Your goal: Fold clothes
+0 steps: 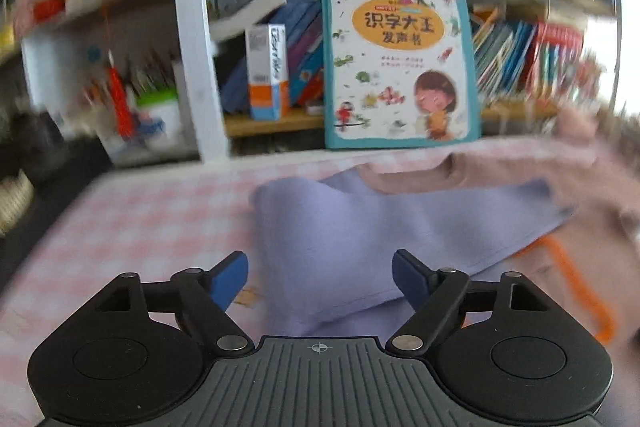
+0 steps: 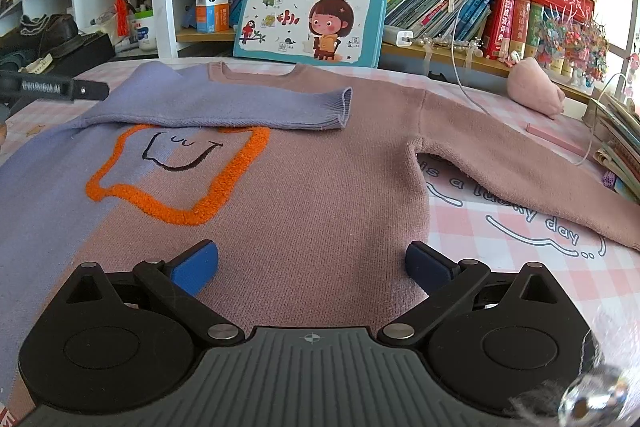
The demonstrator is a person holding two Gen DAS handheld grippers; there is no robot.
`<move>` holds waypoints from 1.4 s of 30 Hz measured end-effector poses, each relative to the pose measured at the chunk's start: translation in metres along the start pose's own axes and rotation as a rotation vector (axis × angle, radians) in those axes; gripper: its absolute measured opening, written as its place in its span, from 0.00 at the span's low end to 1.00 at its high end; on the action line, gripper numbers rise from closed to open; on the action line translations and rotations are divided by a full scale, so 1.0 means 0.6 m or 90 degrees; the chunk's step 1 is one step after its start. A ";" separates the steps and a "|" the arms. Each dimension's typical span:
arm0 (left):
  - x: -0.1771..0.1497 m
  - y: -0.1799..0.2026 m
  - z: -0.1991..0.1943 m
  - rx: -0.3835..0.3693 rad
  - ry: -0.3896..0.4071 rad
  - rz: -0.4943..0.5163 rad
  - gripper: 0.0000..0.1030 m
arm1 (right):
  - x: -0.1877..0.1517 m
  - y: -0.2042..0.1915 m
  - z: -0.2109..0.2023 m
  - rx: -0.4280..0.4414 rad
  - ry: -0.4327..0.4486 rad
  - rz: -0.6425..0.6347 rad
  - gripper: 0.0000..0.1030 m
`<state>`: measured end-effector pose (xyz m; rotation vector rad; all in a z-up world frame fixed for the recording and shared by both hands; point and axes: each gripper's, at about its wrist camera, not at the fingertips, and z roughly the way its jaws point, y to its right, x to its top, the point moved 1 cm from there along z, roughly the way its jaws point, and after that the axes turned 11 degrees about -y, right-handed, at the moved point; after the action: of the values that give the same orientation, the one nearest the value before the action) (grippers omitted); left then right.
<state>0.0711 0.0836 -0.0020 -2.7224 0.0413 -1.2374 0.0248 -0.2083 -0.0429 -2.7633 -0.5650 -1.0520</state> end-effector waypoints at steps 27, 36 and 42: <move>-0.058 -0.116 0.011 -0.131 -0.094 -0.138 0.10 | -0.006 0.051 -0.012 0.033 0.017 0.171 0.13; -0.058 -0.125 0.010 -0.125 -0.094 -0.135 0.10 | -0.005 0.024 -0.015 0.024 0.007 0.132 0.11; -0.049 -0.117 0.009 -0.104 -0.100 -0.117 0.16 | -0.003 0.023 -0.012 0.005 0.012 0.125 0.11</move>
<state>0.0531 0.1559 -0.0170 -3.0145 -0.1348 -1.1036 0.0243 -0.2234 -0.0384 -2.7304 -0.2865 -1.0265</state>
